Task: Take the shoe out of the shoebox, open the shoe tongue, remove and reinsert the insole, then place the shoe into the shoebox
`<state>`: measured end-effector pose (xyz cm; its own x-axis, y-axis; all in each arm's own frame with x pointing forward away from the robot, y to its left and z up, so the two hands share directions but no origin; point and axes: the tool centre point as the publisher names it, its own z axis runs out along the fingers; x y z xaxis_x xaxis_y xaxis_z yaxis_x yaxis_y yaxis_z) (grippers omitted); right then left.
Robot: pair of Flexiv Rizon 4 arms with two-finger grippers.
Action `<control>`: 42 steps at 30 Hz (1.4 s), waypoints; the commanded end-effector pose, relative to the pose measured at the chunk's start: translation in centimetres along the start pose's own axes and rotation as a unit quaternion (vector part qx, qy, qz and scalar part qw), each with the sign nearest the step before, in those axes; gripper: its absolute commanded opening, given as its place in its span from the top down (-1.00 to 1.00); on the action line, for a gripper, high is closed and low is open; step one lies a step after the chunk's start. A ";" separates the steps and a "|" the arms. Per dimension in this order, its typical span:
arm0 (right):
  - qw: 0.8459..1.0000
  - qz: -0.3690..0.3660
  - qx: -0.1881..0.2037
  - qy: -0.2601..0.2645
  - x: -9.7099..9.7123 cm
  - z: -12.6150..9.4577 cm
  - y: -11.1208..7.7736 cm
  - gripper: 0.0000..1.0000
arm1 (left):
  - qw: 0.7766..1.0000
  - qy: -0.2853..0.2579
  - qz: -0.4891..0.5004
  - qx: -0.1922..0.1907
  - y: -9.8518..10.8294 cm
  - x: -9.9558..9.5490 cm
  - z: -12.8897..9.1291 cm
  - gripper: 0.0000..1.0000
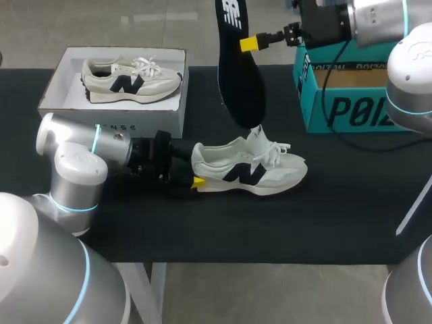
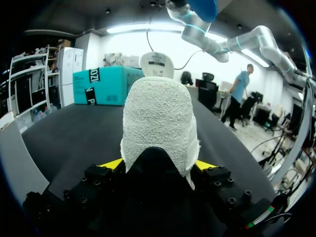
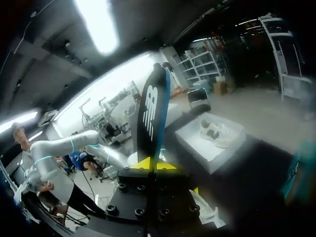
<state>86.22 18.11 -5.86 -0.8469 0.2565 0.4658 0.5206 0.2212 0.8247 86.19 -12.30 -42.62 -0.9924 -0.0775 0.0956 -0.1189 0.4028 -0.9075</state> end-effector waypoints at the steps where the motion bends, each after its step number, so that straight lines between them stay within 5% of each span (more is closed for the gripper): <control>1: 0.998 -0.021 0.027 -0.050 3.5 -3.0 -0.6 1.00 | 1.000 -0.001 0.000 0.000 0.2 0.0 0.1 1.00; 10: 0.991 0.052 -0.063 -0.103 8.4 -5.4 -2.3 1.00 | 1.000 -0.001 0.000 0.000 0.2 0.0 0.1 1.00; 16: 0.988 0.062 -0.090 -0.113 10.8 -4.8 -4.0 1.00 | 1.000 -0.001 0.000 0.000 0.2 0.0 0.1 1.00; 31: 0.988 0.052 -0.089 -0.117 10.9 -5.0 -4.4 1.00 | 1.000 -0.001 0.000 0.000 0.2 0.0 0.1 1.00; 34: 0.988 0.052 -0.085 -0.116 10.8 -4.8 -4.5 1.00 | 0.999 -0.011 0.011 -0.033 0.0 0.1 -0.6 1.00; 35: 0.989 0.052 -0.083 -0.114 10.8 -4.8 -4.5 1.00 | 0.999 -0.008 0.011 -0.049 -0.1 0.2 -0.8 0.41; 36: 0.989 0.053 -0.081 -0.114 10.7 -4.7 -4.5 1.00 | 0.998 -0.005 0.014 -0.065 -0.2 0.2 -1.0 -0.59; 37: 0.989 0.054 -0.080 -0.114 10.7 -4.7 -4.6 1.00 | 0.997 -0.006 0.019 -0.075 -0.4 0.3 -1.3 -1.00; 42: 0.989 0.059 -0.076 -0.115 10.7 -4.7 -4.9 1.00 | 0.989 -0.039 0.019 -0.141 -0.4 0.4 -3.0 -1.00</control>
<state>73.92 15.04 -3.37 -0.7291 0.4788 0.4890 0.5728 0.0359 0.8189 86.70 -10.35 -42.41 -0.9944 -0.1007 0.0334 -0.0852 0.5706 -0.8168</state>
